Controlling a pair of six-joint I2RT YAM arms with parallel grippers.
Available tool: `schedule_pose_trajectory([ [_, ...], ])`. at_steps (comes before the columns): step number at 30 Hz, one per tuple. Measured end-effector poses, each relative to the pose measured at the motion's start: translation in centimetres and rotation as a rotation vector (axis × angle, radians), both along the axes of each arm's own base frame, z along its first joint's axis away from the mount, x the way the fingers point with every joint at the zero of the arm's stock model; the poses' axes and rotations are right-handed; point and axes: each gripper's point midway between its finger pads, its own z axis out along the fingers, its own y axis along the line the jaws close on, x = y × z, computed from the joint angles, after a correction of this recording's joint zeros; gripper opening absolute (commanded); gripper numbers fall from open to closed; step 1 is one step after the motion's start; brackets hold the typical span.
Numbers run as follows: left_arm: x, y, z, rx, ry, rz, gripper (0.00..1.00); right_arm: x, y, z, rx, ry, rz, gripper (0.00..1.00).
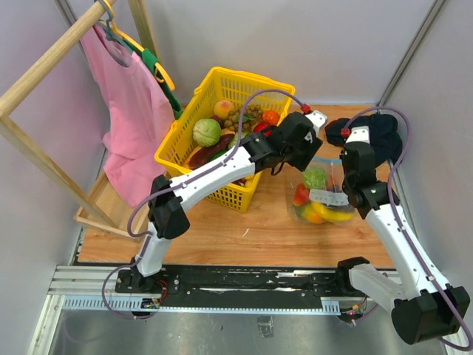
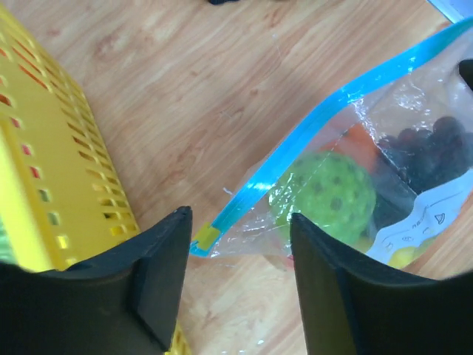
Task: Place the food in the zip-top bag and seal the zipper
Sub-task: Place the zipper food storage bag at the center of the board, then reset both arms
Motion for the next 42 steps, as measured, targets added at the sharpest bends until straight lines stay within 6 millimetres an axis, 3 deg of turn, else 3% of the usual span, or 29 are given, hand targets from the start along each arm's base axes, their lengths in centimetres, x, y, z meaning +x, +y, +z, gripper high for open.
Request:
schedule_pose_trajectory([
  [1,0.1,0.2,0.3,-0.007,0.003,0.01,0.73,0.2,0.2,0.3,0.015,-0.009,0.002,0.57],
  [4,0.0,1.5,1.8,-0.039,-0.002,0.037,0.83,0.3,0.6,1.8,0.058,-0.065,0.005,1.0],
  [9,-1.8,6.8,5.9,-0.149,-0.008,0.103,0.9,-1.3,0.7,4.3,0.105,-0.169,0.035,0.98],
  [14,-2.4,14.1,10.9,-0.316,-0.075,0.227,0.98,-4.0,0.5,6.3,0.146,-0.285,0.058,0.98],
  [20,-6.1,22.5,12.9,-0.456,-0.158,0.365,0.99,-7.0,0.0,6.9,0.181,-0.409,0.077,0.98],
  [25,-10.0,29.1,13.5,-0.589,-0.244,0.442,0.99,-8.8,0.0,7.0,0.208,-0.489,0.102,0.98],
  [30,-12.9,34.6,12.5,-0.742,-0.34,0.515,0.99,-9.6,0.8,6.9,0.241,-0.542,0.167,0.98],
  [37,-12.5,36.8,7.5,-0.72,-0.387,0.607,0.99,-9.4,1.6,5.8,0.271,-0.538,0.201,0.98],
  [42,-12.2,37.5,6.7,-0.696,-0.422,0.637,0.99,-9.4,2.2,6.0,0.288,-0.545,0.231,0.99],
])
